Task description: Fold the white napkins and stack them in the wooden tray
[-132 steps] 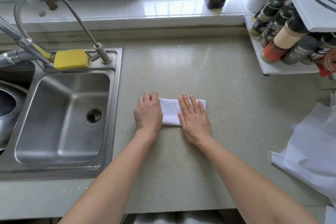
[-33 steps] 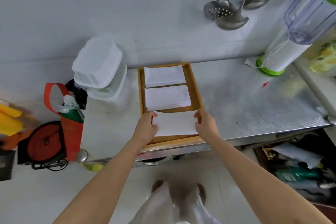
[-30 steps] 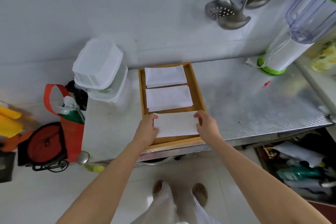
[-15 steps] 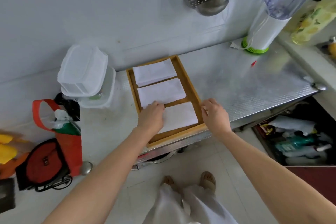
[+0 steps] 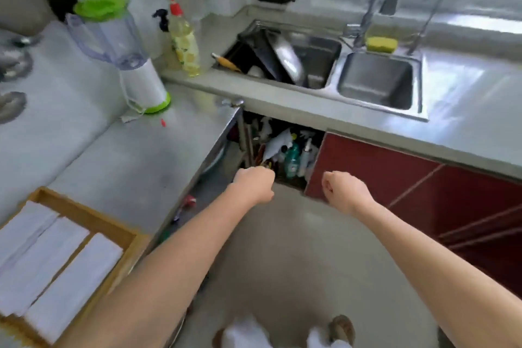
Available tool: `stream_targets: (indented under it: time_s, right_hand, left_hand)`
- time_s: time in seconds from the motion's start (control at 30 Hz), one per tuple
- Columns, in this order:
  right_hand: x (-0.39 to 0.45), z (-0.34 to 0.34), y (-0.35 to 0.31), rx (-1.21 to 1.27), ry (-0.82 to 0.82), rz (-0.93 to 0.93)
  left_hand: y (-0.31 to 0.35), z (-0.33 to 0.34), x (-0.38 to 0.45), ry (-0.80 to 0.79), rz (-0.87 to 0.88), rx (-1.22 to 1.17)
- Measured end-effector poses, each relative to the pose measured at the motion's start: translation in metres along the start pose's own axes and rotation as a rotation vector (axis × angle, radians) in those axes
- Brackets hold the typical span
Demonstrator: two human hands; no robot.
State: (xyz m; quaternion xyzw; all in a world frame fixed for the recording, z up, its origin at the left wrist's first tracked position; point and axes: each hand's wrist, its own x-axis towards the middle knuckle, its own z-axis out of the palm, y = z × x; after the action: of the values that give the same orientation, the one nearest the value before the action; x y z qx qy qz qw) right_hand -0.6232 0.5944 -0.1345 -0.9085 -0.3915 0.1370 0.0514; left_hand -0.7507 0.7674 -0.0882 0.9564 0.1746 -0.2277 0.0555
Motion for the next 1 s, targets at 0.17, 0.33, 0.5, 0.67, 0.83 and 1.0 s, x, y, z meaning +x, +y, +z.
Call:
stream_targets:
  time_s: [0.17,0.33,0.5,0.67,0.83,1.0]
  right_hand:
    - [-0.088,-0.036,0.200,0.031,0.038,0.460]
    - [-0.180,-0.069,0.358,0.098,0.148,0.757]
    - [-0.263,-0.073,0.467,0.235,0.221,1.067]
    - [-0.310,-0.065,0.544,0.308,0.266,1.282]
    - [-0.312,-0.083,0.619,0.336,0.386,1.425]
    - [-0.286,-0.106,0.688,0.402,0.422,1.444]
  left_hand:
    - [0.192,-0.034,0.084,-0.066,0.223,0.153]
    - [0.381,-0.055,0.132,-0.017,0.506,0.216]
    - [0.546,-0.068,0.158,0.007,0.814,0.296]
    - [0.671,-0.073,0.194,0.001,1.030,0.355]
    - [0.772,-0.097,0.255,0.046,1.146,0.379]
    - [0.842,-0.129,0.325,0.025,1.193,0.367]
